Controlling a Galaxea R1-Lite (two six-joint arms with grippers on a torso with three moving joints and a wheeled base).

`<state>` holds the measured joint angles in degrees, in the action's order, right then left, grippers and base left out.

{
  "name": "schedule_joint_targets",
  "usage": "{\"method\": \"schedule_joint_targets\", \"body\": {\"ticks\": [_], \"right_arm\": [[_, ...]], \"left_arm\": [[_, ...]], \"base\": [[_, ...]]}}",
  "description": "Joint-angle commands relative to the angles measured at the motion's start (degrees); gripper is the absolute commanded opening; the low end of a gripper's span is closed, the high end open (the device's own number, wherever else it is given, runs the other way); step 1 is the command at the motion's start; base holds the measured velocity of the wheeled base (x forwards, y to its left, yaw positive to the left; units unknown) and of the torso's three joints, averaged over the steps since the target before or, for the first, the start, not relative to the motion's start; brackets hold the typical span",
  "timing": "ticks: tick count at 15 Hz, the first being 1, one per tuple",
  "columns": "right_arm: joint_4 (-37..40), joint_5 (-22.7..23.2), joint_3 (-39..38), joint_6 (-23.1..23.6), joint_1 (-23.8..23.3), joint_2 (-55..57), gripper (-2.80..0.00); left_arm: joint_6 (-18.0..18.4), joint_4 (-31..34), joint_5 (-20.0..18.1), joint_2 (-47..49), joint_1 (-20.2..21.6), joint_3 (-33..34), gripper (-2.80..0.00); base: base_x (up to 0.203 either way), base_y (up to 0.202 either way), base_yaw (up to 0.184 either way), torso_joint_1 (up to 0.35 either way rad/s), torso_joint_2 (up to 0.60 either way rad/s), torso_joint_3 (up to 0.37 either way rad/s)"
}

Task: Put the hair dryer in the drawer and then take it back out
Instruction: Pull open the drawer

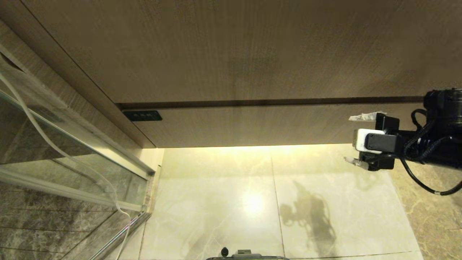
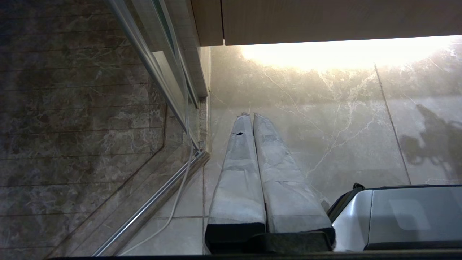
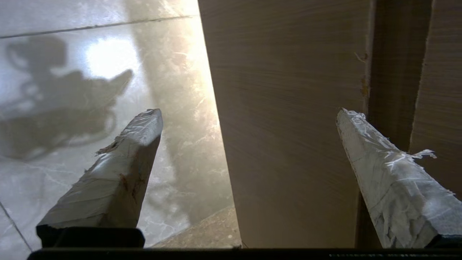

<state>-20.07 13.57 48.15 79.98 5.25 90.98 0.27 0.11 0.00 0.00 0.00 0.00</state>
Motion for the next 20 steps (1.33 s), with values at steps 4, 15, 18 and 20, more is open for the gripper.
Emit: {"method": "schedule_joint_targets", "body": {"ticks": [4,15,18,20], "right_arm": [[-0.9,0.0,4.0,-4.4,0.0,4.0,0.00],[-10.2,3.5,4.0,-6.7,0.0,7.3,0.00],[-13.5,7.4,3.8,-6.7,0.0,8.3,0.00],[-14.8,8.0,3.4,-6.6,-0.1,8.5,0.00]], "left_arm": [[0.0,0.0,0.0,0.0,0.0,0.0,-2.80],[0.0,0.0,0.0,0.0,0.0,0.0,-2.80],[0.0,0.0,0.0,0.0,0.0,0.0,-2.80],[0.0,0.0,0.0,0.0,0.0,0.0,-2.80]], "base": [[0.000,0.000,0.000,0.000,0.00,0.000],[0.000,0.000,0.000,0.000,0.00,0.000],[0.000,0.000,0.000,0.000,0.00,0.000],[0.000,0.000,0.000,0.000,0.00,0.000]]}}
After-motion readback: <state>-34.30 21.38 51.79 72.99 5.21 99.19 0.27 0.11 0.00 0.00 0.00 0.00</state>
